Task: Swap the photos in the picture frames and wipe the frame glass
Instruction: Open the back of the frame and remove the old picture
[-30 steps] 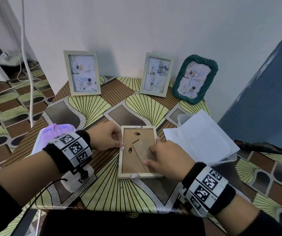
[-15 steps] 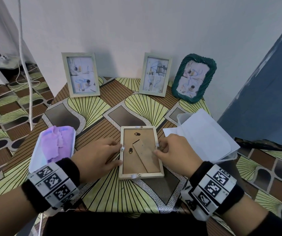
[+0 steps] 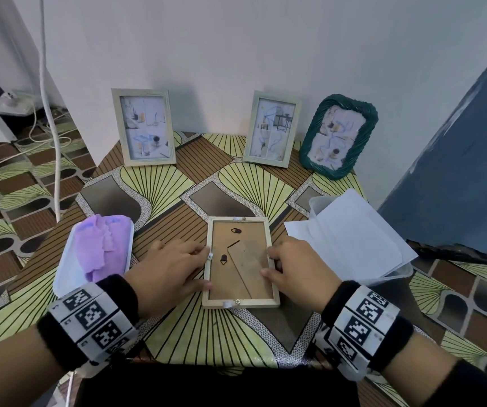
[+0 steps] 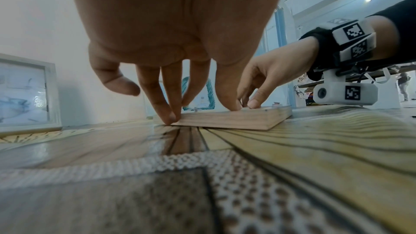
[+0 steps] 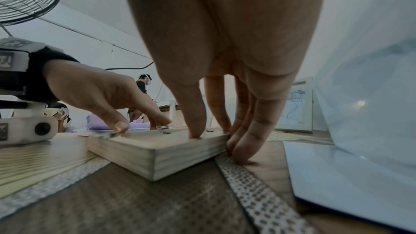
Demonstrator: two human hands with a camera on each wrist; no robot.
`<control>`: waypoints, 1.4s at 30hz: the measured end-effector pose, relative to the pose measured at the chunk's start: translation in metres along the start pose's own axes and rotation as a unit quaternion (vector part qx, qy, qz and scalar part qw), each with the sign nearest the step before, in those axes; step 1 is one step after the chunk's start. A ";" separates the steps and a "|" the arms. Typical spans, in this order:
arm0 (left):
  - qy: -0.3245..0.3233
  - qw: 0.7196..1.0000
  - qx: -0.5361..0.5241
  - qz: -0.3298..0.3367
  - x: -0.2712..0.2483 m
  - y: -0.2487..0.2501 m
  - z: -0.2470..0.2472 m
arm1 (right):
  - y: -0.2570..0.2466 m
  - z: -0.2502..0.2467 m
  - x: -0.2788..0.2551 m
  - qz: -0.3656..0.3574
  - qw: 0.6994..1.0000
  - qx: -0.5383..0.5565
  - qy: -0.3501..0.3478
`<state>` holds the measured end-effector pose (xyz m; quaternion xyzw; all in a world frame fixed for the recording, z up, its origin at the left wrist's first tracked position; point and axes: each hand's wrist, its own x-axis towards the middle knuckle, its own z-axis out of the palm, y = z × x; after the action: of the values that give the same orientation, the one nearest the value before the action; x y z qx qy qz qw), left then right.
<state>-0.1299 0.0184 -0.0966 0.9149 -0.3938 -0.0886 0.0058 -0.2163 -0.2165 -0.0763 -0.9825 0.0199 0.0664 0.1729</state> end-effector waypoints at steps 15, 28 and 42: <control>-0.003 0.997 -0.071 -0.006 -0.002 -0.006 -0.003 | 0.008 0.003 0.001 -0.018 1.000 0.024 0.001; 0.047 0.991 -0.010 0.122 -0.031 0.017 -0.018 | 0.003 0.002 0.004 -0.014 0.996 0.062 0.067; -0.071 0.995 0.035 0.061 -0.061 -0.002 -0.011 | -0.003 0.002 0.049 -0.056 0.996 -0.047 -0.058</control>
<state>-0.1681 0.0630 -0.0759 0.8804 -0.4508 -0.1388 -0.0486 -0.1676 -0.2137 -0.0841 -0.9837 -0.0488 0.1141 0.1304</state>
